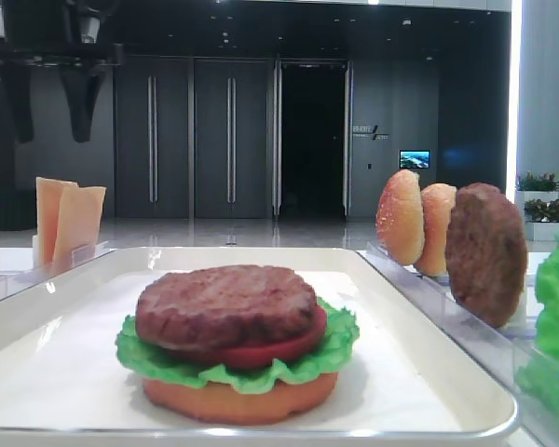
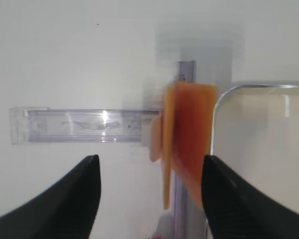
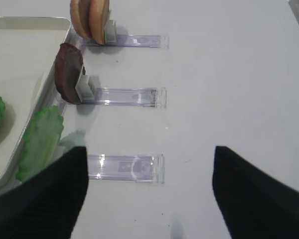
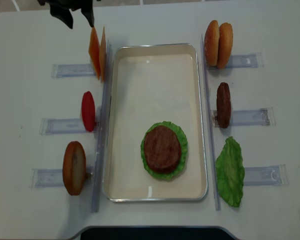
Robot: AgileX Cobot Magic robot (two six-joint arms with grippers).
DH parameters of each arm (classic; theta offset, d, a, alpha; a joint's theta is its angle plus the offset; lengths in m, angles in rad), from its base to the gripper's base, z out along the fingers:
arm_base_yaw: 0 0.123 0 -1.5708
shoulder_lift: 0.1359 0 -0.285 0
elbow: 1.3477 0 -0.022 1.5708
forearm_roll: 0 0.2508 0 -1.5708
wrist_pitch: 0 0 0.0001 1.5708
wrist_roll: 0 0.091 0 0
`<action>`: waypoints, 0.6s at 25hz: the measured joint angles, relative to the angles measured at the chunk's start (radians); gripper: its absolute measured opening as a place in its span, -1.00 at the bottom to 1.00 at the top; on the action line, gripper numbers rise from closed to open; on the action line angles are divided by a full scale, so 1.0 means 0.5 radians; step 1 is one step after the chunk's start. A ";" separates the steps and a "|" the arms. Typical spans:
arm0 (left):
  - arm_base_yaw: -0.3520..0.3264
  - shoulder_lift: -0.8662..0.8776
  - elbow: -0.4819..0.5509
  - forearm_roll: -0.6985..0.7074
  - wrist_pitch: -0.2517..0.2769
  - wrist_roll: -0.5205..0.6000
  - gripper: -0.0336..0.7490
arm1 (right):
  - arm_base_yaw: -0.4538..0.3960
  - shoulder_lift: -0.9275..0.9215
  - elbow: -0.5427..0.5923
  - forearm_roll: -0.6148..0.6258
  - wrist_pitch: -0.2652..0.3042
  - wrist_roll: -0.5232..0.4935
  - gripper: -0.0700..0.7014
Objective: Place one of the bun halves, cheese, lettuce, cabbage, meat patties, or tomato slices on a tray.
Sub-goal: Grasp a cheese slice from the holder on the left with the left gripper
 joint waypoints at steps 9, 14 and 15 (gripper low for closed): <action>-0.142 0.000 -0.003 0.015 0.000 -0.109 0.32 | 0.000 0.000 0.000 0.000 0.000 0.000 0.54; -0.172 0.000 -0.002 0.042 0.000 -0.162 0.32 | 0.000 0.000 0.000 0.000 0.000 0.000 0.54; -0.179 0.000 -0.002 0.047 0.000 -0.168 0.32 | 0.000 0.000 0.000 0.000 0.000 0.000 0.54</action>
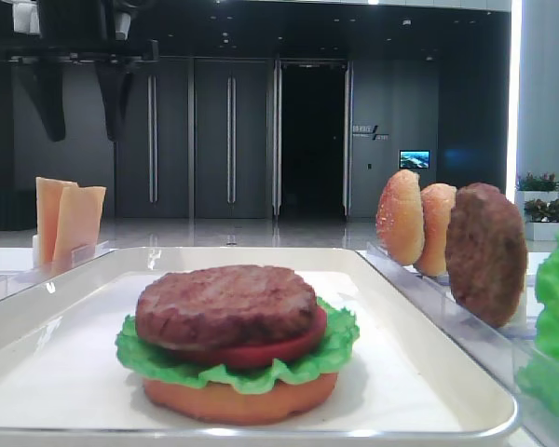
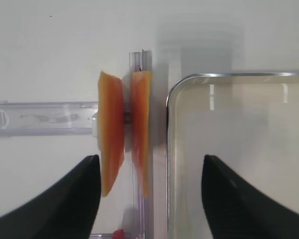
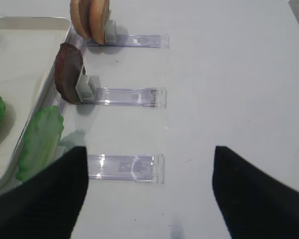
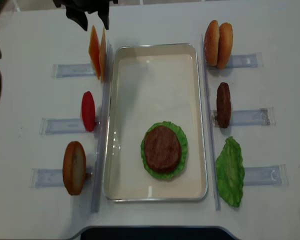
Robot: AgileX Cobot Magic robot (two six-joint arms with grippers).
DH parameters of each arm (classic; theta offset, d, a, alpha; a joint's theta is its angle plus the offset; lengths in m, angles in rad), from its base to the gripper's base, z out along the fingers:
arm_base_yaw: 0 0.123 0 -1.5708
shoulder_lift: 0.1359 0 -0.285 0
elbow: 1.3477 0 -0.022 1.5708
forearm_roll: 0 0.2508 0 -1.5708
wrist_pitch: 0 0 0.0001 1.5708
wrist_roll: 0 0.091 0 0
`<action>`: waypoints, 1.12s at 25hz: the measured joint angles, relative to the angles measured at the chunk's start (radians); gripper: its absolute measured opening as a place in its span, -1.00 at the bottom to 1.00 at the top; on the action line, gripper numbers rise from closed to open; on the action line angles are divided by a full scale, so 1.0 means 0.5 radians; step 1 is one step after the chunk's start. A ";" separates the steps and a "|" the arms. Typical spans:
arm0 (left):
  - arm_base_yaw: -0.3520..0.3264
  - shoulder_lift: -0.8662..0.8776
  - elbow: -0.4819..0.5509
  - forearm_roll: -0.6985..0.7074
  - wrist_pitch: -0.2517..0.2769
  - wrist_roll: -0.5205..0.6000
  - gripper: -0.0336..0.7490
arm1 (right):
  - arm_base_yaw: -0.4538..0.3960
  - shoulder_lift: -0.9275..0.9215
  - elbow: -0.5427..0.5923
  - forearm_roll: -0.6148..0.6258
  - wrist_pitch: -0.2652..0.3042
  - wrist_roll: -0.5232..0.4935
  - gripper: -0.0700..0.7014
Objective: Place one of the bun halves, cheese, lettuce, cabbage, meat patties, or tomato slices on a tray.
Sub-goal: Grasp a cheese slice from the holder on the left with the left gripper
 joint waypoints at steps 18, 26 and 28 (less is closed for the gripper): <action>-0.016 0.164 -0.003 0.007 -0.002 -0.039 0.32 | 0.000 0.000 0.000 0.000 -0.001 0.000 0.54; -0.016 0.184 -0.005 0.007 -0.025 -0.055 0.32 | 0.000 0.000 0.000 0.000 -0.001 0.000 0.54; -0.016 0.185 -0.005 0.007 -0.035 -0.059 0.32 | 0.000 0.000 0.000 0.000 -0.001 0.000 0.54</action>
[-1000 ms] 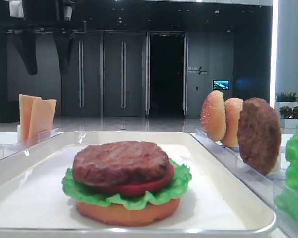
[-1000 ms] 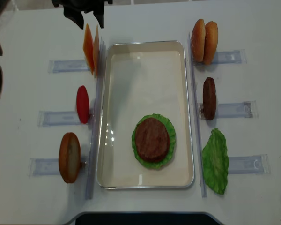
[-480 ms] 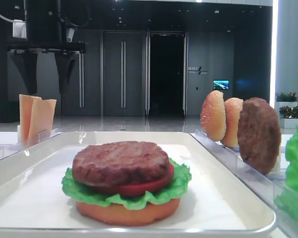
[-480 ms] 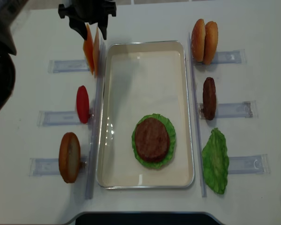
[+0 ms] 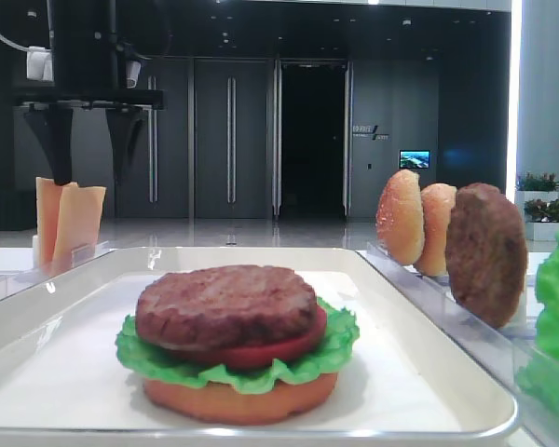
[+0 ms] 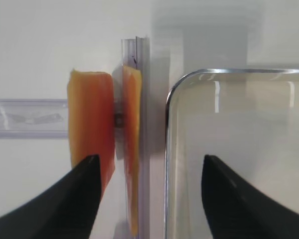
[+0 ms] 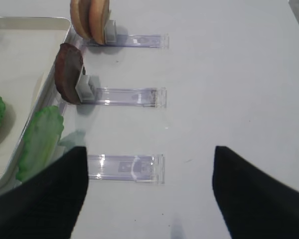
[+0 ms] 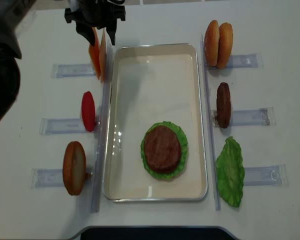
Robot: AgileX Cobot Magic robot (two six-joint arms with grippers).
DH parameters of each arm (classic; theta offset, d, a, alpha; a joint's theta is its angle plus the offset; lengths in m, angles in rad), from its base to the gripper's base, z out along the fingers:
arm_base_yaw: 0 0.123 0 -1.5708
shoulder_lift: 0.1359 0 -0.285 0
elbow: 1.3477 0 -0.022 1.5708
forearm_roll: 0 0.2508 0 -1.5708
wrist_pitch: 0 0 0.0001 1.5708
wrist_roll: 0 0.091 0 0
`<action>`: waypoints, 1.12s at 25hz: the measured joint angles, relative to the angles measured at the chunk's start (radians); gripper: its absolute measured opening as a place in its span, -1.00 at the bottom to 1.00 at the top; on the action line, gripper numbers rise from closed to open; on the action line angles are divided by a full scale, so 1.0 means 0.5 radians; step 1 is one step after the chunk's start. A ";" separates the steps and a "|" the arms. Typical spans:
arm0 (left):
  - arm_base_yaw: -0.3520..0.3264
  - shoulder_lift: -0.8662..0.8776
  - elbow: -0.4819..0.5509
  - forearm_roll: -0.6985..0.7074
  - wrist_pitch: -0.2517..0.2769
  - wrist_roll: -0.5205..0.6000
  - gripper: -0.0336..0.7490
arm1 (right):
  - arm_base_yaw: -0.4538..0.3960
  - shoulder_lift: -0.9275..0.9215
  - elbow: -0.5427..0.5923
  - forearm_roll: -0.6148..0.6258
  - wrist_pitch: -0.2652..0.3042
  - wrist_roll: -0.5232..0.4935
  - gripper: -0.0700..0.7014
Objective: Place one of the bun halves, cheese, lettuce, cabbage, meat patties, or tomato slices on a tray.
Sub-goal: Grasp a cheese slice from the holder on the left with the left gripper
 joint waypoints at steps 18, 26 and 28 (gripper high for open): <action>0.000 0.075 0.000 0.000 -0.002 -0.001 0.32 | 0.000 0.000 0.000 0.000 0.000 0.000 0.54; 0.000 0.075 0.000 0.008 -0.002 -0.001 -0.02 | 0.000 0.000 0.000 0.000 0.000 0.000 0.54; 0.000 0.075 0.000 0.013 -0.002 -0.001 -0.05 | 0.000 0.000 0.000 0.000 0.000 0.000 0.54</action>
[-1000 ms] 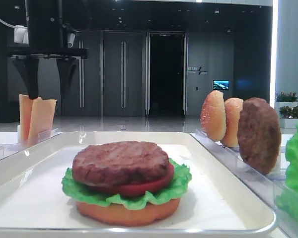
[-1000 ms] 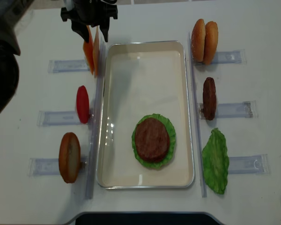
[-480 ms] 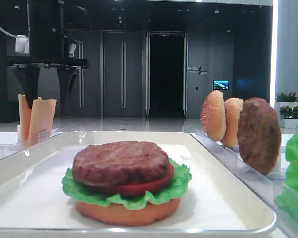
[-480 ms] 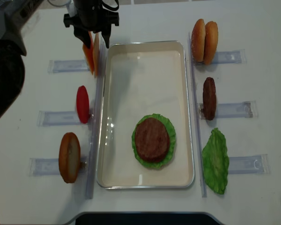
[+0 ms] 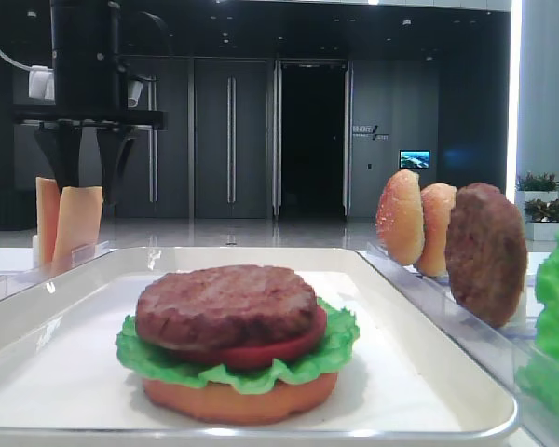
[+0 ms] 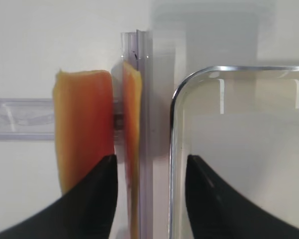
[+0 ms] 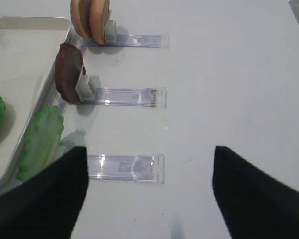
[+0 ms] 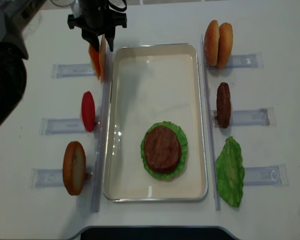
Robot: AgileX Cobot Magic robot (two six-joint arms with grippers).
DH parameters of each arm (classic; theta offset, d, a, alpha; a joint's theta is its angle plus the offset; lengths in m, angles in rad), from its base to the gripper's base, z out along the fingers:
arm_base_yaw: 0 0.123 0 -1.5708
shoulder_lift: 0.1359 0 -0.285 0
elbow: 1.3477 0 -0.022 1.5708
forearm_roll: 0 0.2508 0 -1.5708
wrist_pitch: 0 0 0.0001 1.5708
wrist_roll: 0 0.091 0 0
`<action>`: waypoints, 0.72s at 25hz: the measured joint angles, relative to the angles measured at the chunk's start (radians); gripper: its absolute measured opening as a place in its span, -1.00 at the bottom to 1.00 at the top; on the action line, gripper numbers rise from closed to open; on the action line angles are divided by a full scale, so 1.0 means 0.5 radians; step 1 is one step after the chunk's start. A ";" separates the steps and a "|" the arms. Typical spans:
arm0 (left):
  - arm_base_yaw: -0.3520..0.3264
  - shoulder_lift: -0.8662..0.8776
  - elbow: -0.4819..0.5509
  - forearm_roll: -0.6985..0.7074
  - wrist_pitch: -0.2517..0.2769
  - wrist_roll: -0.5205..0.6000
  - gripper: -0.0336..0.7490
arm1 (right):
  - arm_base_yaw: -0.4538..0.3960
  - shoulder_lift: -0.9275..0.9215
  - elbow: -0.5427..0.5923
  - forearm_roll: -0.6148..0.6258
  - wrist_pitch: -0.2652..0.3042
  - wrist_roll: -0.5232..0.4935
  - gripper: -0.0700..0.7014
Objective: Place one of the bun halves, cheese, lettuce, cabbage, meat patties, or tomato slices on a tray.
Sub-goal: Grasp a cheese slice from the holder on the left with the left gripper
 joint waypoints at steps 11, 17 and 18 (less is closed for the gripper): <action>0.000 0.020 0.000 0.009 0.000 0.018 -0.08 | 0.000 0.000 0.000 0.000 0.000 0.000 0.54; 0.000 0.022 -0.001 -0.009 0.000 0.038 -0.09 | 0.000 0.000 0.000 0.000 0.000 0.000 0.54; 0.000 0.022 -0.002 -0.009 0.000 0.043 -0.12 | 0.000 0.000 0.000 0.000 0.000 0.000 0.54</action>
